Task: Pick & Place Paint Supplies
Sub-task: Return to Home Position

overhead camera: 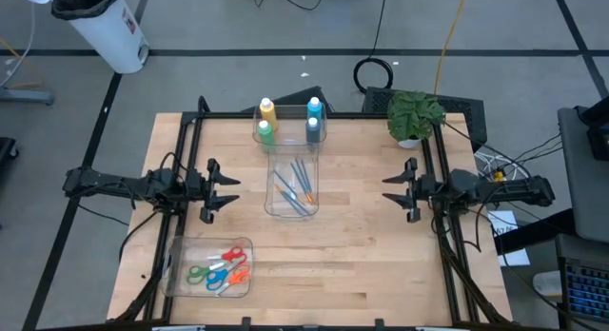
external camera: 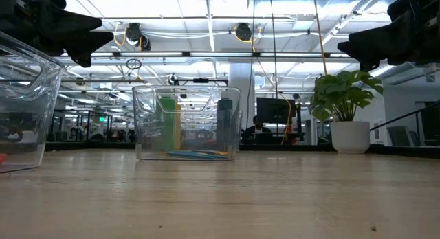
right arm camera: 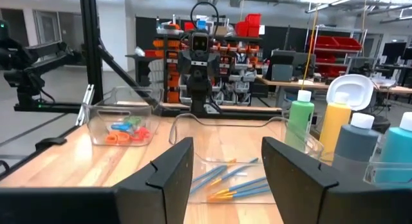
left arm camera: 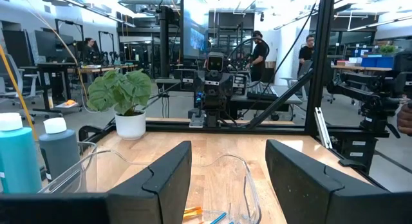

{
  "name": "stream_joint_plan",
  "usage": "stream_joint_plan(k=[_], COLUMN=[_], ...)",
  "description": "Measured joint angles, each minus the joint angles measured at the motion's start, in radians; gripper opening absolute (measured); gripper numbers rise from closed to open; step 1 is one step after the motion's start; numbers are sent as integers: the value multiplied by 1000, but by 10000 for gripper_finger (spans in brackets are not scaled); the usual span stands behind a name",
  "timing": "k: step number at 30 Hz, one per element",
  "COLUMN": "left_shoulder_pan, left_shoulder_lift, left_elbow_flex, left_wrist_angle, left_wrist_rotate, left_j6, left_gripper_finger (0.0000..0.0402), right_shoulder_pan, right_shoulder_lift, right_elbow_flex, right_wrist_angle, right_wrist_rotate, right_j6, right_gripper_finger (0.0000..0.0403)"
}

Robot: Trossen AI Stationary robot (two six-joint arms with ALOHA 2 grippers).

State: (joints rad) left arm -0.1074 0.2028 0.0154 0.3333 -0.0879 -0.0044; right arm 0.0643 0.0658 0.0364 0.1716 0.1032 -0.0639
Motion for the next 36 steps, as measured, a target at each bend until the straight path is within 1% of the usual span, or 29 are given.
stream_joint_plan(k=[6, 13, 36], left_shoulder_pan=[0, 0, 0], left_shoulder_lift=[0, 0, 0], left_elbow_flex=[0, 0, 0], left_wrist_angle=[0, 0, 0], left_wrist_rotate=[0, 0, 0], left_j6=[0, 0, 0], left_gripper_finger=[207, 207, 207], right_shoulder_pan=[0, 0, 0], right_shoulder_lift=[0, 0, 0], right_elbow_flex=[0, 0, 0], right_wrist_angle=[-18, -56, -96], right_wrist_rotate=[0, 0, 0], right_j6=[0, 0, 0], right_gripper_finger=[174, 178, 176])
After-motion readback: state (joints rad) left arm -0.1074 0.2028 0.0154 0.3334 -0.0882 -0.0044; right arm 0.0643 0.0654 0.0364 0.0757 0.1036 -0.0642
